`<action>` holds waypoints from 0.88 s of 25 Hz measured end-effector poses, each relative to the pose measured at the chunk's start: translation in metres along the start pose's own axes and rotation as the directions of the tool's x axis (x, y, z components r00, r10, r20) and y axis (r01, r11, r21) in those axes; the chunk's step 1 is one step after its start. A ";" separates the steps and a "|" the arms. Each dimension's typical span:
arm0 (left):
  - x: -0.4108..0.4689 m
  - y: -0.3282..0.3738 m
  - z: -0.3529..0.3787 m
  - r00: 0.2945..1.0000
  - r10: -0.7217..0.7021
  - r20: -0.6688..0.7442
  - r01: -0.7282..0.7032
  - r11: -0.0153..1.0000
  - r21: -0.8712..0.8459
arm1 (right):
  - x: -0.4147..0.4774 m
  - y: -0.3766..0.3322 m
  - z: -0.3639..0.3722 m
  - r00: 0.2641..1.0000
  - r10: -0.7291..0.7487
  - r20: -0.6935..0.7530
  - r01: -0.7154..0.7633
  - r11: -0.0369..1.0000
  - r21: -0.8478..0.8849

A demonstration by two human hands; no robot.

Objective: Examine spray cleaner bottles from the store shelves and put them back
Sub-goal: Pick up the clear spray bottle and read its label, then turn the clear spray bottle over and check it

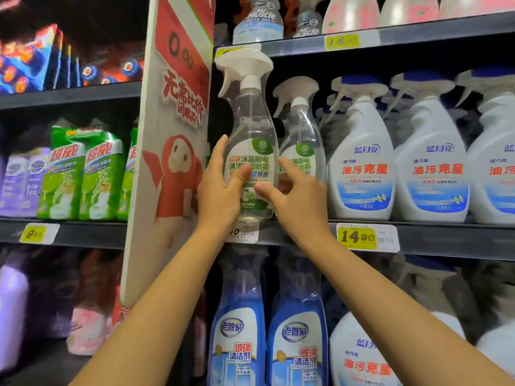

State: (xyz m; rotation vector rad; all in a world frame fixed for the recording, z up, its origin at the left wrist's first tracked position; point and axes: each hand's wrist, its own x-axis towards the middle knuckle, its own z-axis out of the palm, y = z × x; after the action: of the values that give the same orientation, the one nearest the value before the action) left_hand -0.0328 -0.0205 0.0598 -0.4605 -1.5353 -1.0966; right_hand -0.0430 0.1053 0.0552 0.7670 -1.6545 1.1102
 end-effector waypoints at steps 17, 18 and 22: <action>-0.024 -0.022 0.008 0.999 -0.021 0.038 0.009 0.957 0.291 | 0.032 -0.001 -0.029 0.990 -0.088 -0.112 0.051 0.953 -0.299; -0.024 -0.023 0.009 1.000 -0.007 0.031 -0.002 0.955 0.298 | 0.041 0.001 -0.036 0.986 -0.099 -0.135 0.041 0.925 -0.377; -0.025 -0.025 0.008 0.999 0.023 0.037 -0.034 0.948 0.317 | 0.065 0.002 -0.036 0.998 0.060 -0.005 -0.049 0.764 -0.643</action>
State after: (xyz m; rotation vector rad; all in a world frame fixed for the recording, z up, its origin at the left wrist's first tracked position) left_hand -0.0495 -0.0193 0.0275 -0.2782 -1.6925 -0.8014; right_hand -0.0531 0.1401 0.1205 0.2719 -1.9151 0.4924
